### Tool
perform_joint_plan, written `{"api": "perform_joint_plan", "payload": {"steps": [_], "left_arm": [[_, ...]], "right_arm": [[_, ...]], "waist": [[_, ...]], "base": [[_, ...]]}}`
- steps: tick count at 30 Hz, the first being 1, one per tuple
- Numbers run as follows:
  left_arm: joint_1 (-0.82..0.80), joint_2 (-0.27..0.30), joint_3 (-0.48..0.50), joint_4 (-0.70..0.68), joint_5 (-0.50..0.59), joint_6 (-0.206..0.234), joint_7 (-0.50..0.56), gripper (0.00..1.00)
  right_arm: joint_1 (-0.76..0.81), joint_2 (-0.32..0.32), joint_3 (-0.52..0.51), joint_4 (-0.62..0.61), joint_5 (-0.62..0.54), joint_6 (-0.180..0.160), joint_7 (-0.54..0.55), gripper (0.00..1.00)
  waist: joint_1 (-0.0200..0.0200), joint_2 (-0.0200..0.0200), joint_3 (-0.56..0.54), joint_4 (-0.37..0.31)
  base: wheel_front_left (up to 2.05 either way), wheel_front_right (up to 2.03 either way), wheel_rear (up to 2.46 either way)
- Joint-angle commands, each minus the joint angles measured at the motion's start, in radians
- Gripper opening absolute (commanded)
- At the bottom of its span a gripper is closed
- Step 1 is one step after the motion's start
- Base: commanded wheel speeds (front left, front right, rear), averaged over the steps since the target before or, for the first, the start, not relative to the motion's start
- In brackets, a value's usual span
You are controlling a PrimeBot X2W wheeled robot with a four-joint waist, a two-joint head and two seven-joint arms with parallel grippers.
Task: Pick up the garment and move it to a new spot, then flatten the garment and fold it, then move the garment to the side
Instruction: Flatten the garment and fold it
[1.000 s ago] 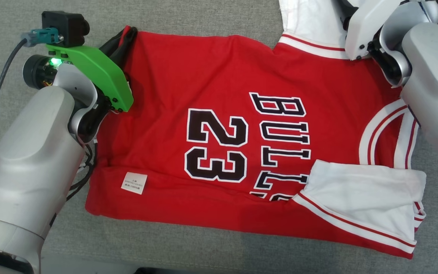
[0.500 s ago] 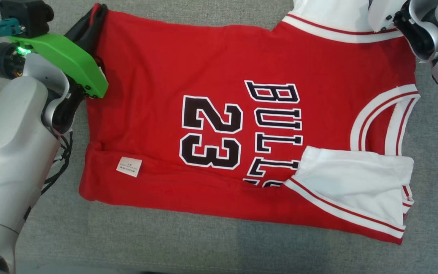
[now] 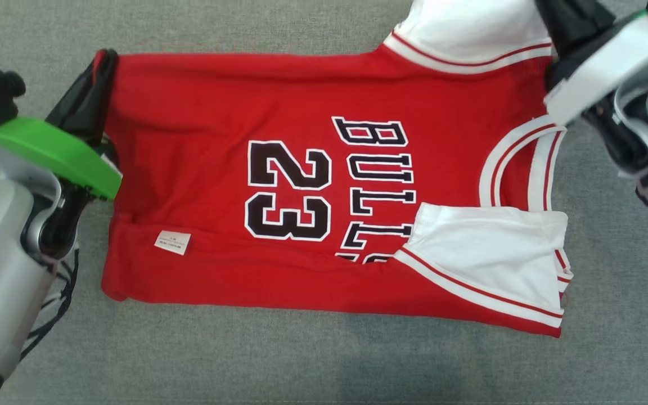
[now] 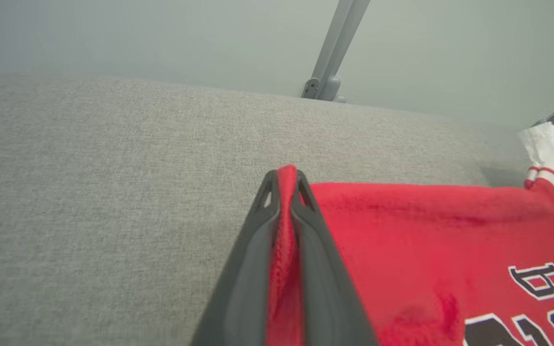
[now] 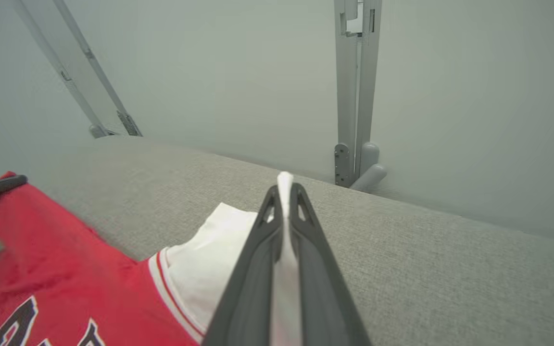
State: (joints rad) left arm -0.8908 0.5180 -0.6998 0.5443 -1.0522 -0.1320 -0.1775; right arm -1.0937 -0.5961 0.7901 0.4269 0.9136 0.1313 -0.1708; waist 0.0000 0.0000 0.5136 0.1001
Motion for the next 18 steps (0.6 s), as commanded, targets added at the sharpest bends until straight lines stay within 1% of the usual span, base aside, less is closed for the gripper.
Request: {"api": "perform_joint_plan", "payload": {"steps": [1, 3, 5, 8, 11, 14, 16, 18], "left_arm": [[0.056, 0.039, 0.008, -0.038, -0.007, 0.015, -0.008, 0.00], [0.115, 0.069, 0.020, -0.091, -0.020, 0.040, -0.020, 0.00], [0.178, 0.105, 0.036, -0.145, -0.032, 0.074, -0.031, 0.00], [0.267, 0.146, 0.062, -0.226, -0.053, 0.118, -0.044, 0.00], [0.347, 0.170, 0.080, -0.294, -0.073, 0.154, -0.055, 0.00], [0.408, 0.176, 0.093, -0.330, -0.084, 0.182, -0.064, 0.00], [0.444, 0.168, 0.103, -0.340, -0.095, 0.194, -0.071, 0.00], [0.475, 0.156, 0.108, -0.342, -0.104, 0.197, -0.075, 0.00]], "right_arm": [[0.089, -0.026, -0.027, -0.080, 0.004, -0.001, -0.010, 0.00], [0.201, -0.038, -0.064, -0.182, 0.013, -0.001, -0.010, 0.00], [0.317, -0.050, -0.116, -0.283, 0.009, -0.001, -0.003, 0.00], [0.507, -0.036, -0.208, -0.420, -0.012, -0.001, 0.009, 0.00], [0.699, 0.011, -0.315, -0.523, -0.059, -0.001, 0.042, 0.00], [0.866, 0.091, -0.404, -0.614, -0.101, -0.001, 0.083, 0.00], [0.957, 0.146, -0.455, -0.657, -0.123, -0.001, 0.114, 0.00], [1.027, 0.191, -0.495, -0.681, -0.161, -0.001, 0.150, 0.00]], "waist": [[0.0000, 0.0000, -0.031, -0.028], [0.0000, 0.0000, -0.048, -0.043], [0.0000, 0.0000, -0.062, -0.057], [0.0000, 0.0000, -0.078, -0.074], [0.0000, 0.0000, -0.086, -0.086], [0.0000, 0.0000, -0.087, -0.091], [0.0000, 0.0000, -0.089, -0.095], [0.0000, 0.0000, -0.091, -0.099]], "base": [[0.00, 0.00, 0.00], [0.00, 0.00, 0.00], [0.00, 0.00, 0.00], [0.00, 0.00, 0.00], [0.00, 0.00, 0.00], [0.00, 0.00, 0.00], [0.00, 0.00, 0.00], [0.00, 0.00, 0.00]]}}
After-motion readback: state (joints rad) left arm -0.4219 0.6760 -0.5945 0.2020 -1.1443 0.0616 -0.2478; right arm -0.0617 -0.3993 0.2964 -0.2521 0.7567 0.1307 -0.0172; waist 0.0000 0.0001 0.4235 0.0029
